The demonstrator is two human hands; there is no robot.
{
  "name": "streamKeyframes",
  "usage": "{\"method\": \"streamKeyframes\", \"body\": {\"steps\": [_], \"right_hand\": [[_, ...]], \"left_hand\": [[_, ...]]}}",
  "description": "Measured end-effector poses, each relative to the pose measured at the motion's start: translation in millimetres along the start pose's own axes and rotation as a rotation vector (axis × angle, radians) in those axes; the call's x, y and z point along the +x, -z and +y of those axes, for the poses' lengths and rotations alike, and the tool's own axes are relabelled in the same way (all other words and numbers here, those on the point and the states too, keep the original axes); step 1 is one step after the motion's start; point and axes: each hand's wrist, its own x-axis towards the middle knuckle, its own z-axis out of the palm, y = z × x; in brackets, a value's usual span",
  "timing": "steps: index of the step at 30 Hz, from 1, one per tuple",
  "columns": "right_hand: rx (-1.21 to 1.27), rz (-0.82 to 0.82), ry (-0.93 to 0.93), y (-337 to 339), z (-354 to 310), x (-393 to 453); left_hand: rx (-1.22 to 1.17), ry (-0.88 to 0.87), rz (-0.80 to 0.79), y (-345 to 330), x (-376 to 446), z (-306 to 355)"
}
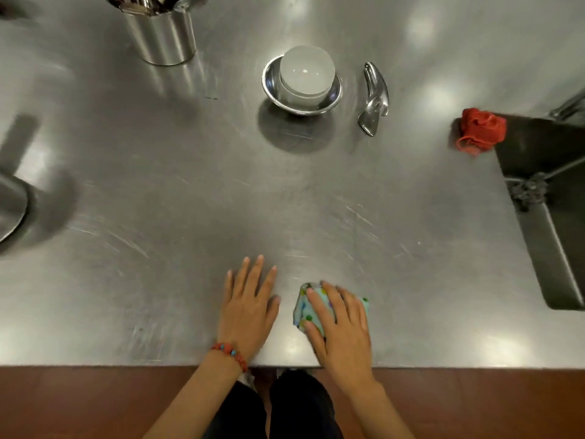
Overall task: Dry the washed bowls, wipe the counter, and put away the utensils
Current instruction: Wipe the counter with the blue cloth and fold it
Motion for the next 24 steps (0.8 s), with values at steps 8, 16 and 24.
{"method": "streamKeyframes", "body": {"steps": [8,16,24], "right_hand": [[-0.034,0.147,-0.233,25.9,67.4,50.5],[-0.030,0.127,-0.365,53.0,164.5,136.0],[0.033,0.085,-0.127,47.7,157.2,32.0]], "left_hand": [[0.087,-0.090,-0.055,-21.2,-6.3,26.7],[0.024,0.026,-0.009,-17.8,-5.0,44.0],[-0.099,0.003,0.132,-15.2,35.6,121.8]]}}
